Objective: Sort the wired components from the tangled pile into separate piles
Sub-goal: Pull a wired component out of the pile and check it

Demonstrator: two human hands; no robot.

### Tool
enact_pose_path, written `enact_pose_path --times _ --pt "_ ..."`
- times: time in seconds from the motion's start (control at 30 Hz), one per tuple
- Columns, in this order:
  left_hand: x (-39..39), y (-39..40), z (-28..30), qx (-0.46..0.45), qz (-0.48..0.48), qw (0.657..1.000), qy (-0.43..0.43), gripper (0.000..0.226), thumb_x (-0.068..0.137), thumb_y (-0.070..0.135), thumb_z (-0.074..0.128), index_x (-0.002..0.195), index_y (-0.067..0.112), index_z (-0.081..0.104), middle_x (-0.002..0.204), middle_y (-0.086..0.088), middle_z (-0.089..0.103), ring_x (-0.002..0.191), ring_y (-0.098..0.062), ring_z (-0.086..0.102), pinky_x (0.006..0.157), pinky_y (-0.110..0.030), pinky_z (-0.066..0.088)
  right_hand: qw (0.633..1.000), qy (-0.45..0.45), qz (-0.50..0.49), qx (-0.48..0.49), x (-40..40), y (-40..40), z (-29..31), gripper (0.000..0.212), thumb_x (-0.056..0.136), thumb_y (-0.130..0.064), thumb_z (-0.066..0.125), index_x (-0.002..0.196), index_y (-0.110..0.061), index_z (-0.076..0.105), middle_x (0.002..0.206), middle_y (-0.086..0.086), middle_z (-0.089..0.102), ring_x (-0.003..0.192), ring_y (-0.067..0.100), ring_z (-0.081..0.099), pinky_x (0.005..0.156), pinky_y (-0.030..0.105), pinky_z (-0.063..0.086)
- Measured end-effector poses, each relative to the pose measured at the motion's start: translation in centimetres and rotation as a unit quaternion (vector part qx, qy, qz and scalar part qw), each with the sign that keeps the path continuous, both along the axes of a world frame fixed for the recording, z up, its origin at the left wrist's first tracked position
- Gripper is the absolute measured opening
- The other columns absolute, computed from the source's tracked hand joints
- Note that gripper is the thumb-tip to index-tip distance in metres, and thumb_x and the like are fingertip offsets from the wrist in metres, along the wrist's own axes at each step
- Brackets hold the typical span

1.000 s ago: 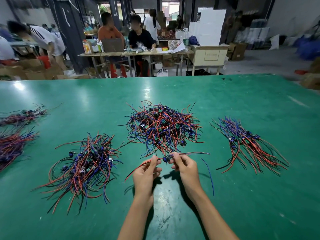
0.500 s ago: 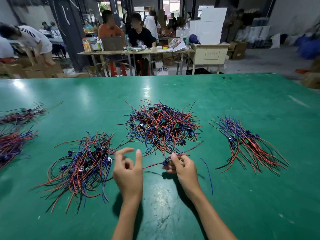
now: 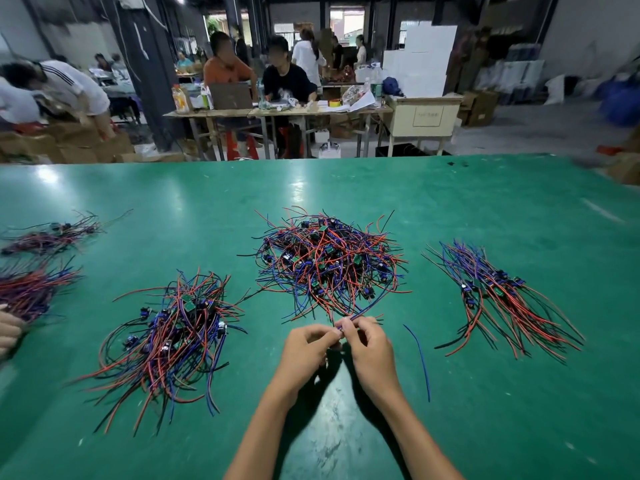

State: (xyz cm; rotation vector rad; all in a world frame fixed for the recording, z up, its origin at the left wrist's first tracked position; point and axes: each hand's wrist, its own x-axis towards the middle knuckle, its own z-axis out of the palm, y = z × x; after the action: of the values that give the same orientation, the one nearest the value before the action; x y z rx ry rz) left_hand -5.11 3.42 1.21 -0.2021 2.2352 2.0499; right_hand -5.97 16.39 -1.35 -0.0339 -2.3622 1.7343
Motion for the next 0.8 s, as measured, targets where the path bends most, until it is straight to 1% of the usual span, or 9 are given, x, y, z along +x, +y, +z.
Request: enact_pose_path --times 0.07,0.13,0.23,0.33,0.4,0.5,0.63,0.73,0.8 --pt "-0.1 0.5 0.0 0.019 0.029 0.999 0.009 0.016 0.092 0.012 0.069 0.079 0.012 0.078 0.069 0.002 0.073 0.057 -0.002 0.059 0.052 -0.010 0.040 0.999 0.012 0.010 0.028 0.0 -0.2 0.1 0.025 0.104 -0.020 0.054 0.092 -0.013 0.074 0.089 0.002 0.063 0.088 0.012 0.061 0.083 0.024 0.046" --pt "0.0 1.0 0.1 0.051 0.049 0.997 0.016 0.020 0.091 0.006 0.068 0.074 0.013 0.076 0.070 0.001 0.074 0.058 -0.002 0.062 0.055 -0.011 0.044 0.998 0.018 0.027 0.044 0.1 -0.5 0.2 0.026 0.105 -0.015 0.050 0.089 -0.014 0.071 0.086 -0.005 0.065 0.083 0.003 0.059 0.075 0.014 0.041" --pt "-0.1 1.2 -0.3 0.057 0.046 0.997 0.027 0.020 0.090 0.003 0.068 0.073 0.011 0.075 0.085 0.001 0.079 0.070 -0.006 0.069 0.064 -0.017 0.052 0.999 -0.001 0.020 0.026 0.1 -0.7 0.0 0.025 0.105 -0.015 0.051 0.087 -0.010 0.068 0.078 -0.012 0.068 0.073 -0.002 0.059 0.067 0.018 0.041" --pt "0.0 1.2 -0.7 0.038 0.025 0.998 0.043 0.020 0.089 0.001 0.067 0.071 0.008 0.074 0.094 0.004 0.079 0.076 -0.009 0.069 0.070 -0.023 0.055 0.999 -0.031 0.016 -0.040 -0.3 -0.7 0.0 0.027 0.104 -0.013 0.050 0.088 -0.018 0.072 0.082 -0.006 0.073 0.079 0.008 0.065 0.073 0.025 0.051" --pt "0.1 1.1 -0.9 0.019 0.018 0.998 0.057 0.021 0.088 0.003 0.069 0.071 0.013 0.075 0.089 0.001 0.079 0.074 -0.011 0.068 0.074 -0.027 0.055 0.994 -0.053 0.005 -0.094 -0.5 -0.6 0.0 0.030 0.102 -0.012 0.050 0.084 -0.020 0.073 0.079 -0.003 0.074 0.076 0.014 0.067 0.070 0.027 0.053" --pt "0.3 1.1 -0.8 0.001 0.017 0.998 0.066 0.027 0.087 0.004 0.071 0.067 0.022 0.076 0.073 0.000 0.075 0.067 -0.008 0.066 0.069 -0.022 0.054 0.990 -0.067 -0.008 -0.127 -1.1 -0.4 -0.3 0.030 0.101 -0.016 0.049 0.083 -0.022 0.073 0.067 -0.002 0.069 0.068 0.017 0.064 0.070 0.036 0.055" --pt "0.5 0.7 -0.5 0.013 -0.003 0.999 0.042 0.019 0.088 0.003 0.070 0.072 0.012 0.075 0.071 -0.011 0.072 0.063 -0.012 0.064 0.070 -0.030 0.052 0.980 -0.084 -0.040 -0.175 -2.2 -0.2 -0.1 0.034 0.101 -0.012 0.046 0.083 -0.020 0.073 0.054 -0.001 0.058 0.054 0.018 0.058 0.062 0.033 0.049" --pt "1.0 0.4 -0.3 0.011 -0.027 0.999 0.028 0.019 0.086 0.004 0.072 0.071 0.014 0.074 0.067 -0.006 0.068 0.061 -0.014 0.064 0.067 -0.027 0.047 0.964 -0.098 -0.062 -0.237 -2.8 0.0 0.4 0.034 0.101 -0.010 0.042 0.085 -0.014 0.072 0.072 0.008 0.062 0.056 0.018 0.056 0.050 0.032 0.050" --pt "1.3 0.2 -0.2 0.001 -0.051 0.998 0.026 0.016 0.086 0.005 0.072 0.072 0.012 0.074 0.068 -0.006 0.068 0.062 -0.013 0.063 0.065 -0.023 0.048 0.950 -0.105 -0.077 -0.285 -3.0 0.4 0.7 0.031 0.101 -0.008 0.042 0.087 -0.010 0.069 0.084 0.007 0.065 0.062 0.016 0.056 0.049 0.032 0.053"
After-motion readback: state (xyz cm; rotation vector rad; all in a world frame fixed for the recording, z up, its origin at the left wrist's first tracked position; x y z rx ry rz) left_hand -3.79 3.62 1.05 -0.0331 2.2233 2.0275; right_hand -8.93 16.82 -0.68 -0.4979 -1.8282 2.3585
